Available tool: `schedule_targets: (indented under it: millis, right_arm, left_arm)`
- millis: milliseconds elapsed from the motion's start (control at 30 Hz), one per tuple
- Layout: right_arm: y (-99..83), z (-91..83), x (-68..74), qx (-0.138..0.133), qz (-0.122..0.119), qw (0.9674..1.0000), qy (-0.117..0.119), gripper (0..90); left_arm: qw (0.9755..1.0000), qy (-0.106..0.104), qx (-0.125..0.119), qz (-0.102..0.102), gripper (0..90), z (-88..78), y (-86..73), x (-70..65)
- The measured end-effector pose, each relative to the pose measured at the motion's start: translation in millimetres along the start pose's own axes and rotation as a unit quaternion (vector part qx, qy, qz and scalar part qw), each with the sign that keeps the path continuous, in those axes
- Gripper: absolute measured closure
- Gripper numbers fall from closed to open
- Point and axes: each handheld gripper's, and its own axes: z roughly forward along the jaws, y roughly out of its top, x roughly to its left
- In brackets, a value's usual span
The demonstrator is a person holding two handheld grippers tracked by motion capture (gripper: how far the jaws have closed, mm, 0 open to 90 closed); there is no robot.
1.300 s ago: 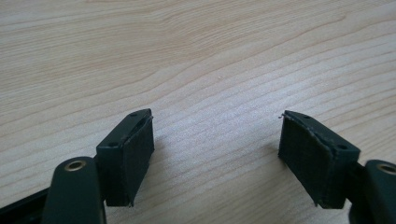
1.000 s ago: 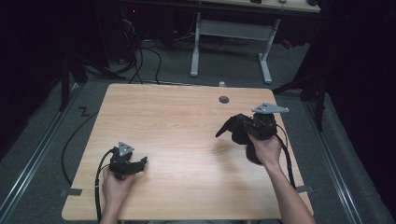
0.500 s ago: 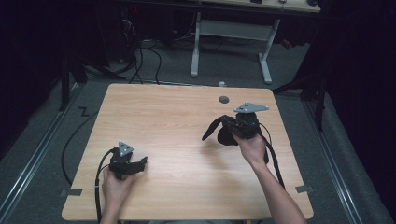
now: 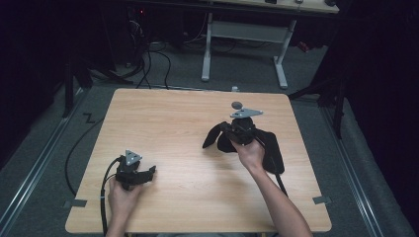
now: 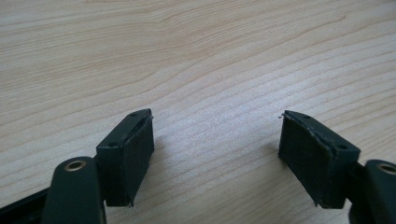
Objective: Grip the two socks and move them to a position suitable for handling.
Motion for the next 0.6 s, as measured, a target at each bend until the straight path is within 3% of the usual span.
schedule_targets:
  millis: [300, 500, 600]
  right_arm:
    - [5.1, 7.7, 1.0, -0.017, 0.012, 0.9997, -0.017, 83.8]
    - [-10.4, 15.9, 8.0, 0.019, -0.003, 0.9997, -0.014, 83.1]
    - [-21.4, 17.5, 14.3, 0.033, -0.008, 0.9994, -0.001, 82.7]
  left_arm:
    - [1.0, 0.0, 0.0, 0.0, 27.0, 0.0, 0.0, 0.0]
    - [1.0, 0.003, -0.001, -0.003, 27.1, 0.3, 0.1, 0.4]
    - [1.0, 0.005, 0.0, -0.005, 27.1, 0.2, 0.1, 1.2]
